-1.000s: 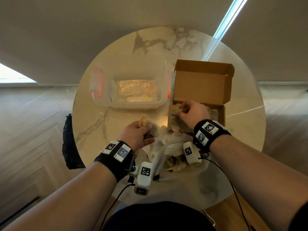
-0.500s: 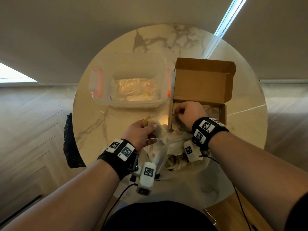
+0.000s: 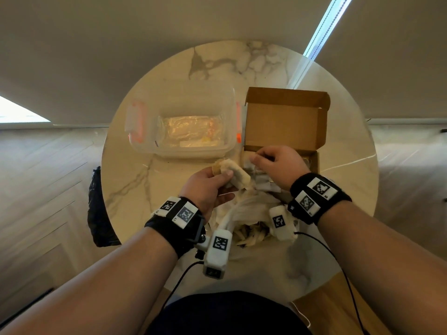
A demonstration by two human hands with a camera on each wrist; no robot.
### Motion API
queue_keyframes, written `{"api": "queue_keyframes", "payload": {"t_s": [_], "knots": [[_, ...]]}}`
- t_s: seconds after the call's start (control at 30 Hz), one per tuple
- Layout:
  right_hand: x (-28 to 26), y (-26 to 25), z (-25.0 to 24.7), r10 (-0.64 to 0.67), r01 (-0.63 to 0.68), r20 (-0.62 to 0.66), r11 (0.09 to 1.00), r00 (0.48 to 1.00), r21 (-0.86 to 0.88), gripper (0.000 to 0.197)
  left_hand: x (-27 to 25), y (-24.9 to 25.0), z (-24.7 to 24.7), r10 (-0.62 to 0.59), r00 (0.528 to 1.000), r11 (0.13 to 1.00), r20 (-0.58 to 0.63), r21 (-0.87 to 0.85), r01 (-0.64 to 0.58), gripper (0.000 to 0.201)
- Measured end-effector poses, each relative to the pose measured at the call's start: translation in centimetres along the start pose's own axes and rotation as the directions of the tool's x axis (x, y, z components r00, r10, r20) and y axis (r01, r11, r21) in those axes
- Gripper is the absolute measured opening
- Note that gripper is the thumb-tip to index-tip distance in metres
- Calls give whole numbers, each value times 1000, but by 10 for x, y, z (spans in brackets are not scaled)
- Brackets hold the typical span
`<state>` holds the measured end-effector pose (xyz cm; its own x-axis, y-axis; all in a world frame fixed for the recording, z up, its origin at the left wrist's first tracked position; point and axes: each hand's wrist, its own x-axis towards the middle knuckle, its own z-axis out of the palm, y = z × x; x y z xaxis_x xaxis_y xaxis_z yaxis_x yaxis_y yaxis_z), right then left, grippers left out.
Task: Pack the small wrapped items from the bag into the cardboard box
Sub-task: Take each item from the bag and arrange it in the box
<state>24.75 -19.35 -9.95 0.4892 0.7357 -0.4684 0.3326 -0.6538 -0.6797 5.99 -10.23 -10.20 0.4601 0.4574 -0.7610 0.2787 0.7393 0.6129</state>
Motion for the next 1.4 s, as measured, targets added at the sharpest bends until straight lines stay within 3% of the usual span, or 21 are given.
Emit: {"api": "queue_keyframes", "payload": {"t_s": [0.07,0.2,0.23,0.3,0.37,0.43,0.57,0.7,0.87,1.13,1.27,1.33,1.4], "knots": [[-20,-6,-10,29,-39,51,980,998,193,25,-1,5,11,7,999,1000,37,-12,-7,13],[-47,-1,-18,46,-120,204,923,978,366,21,-1,9,29,20,991,997,130,70,-29,20],[-50,0,-20,83,-179,212,852,974,491,19,0,9,33,12,992,997,126,77,-22,21],[-53,4,-26,192,-302,233,601,953,740,19,3,9,37,-7,995,997,104,72,-1,18],[-52,11,-33,275,-329,220,461,936,824,22,7,8,36,-17,997,996,74,88,11,17],[-47,22,-34,318,-311,157,521,935,795,14,11,6,30,-21,999,993,45,121,15,20],[-31,38,-23,321,-263,-12,796,947,545,13,13,6,22,-28,999,979,31,203,22,18],[-13,35,-11,285,-255,-68,923,956,289,15,18,8,18,-36,998,954,46,300,21,16],[0,43,6,312,-312,-25,950,950,-28,25,24,8,16,-36,999,945,19,325,28,16],[5,44,23,271,-257,28,938,962,-235,15,21,1,6,42,999,944,-23,328,-32,11],[-3,36,12,206,-202,0,958,978,-204,8,18,2,9,43,999,957,3,285,-42,10],[-14,28,1,116,-117,-32,993,993,-20,13,16,5,15,48,998,965,28,258,-53,9],[-29,18,-10,80,-75,-9,969,997,237,17,15,7,23,50,997,974,52,218,-60,11]]}}
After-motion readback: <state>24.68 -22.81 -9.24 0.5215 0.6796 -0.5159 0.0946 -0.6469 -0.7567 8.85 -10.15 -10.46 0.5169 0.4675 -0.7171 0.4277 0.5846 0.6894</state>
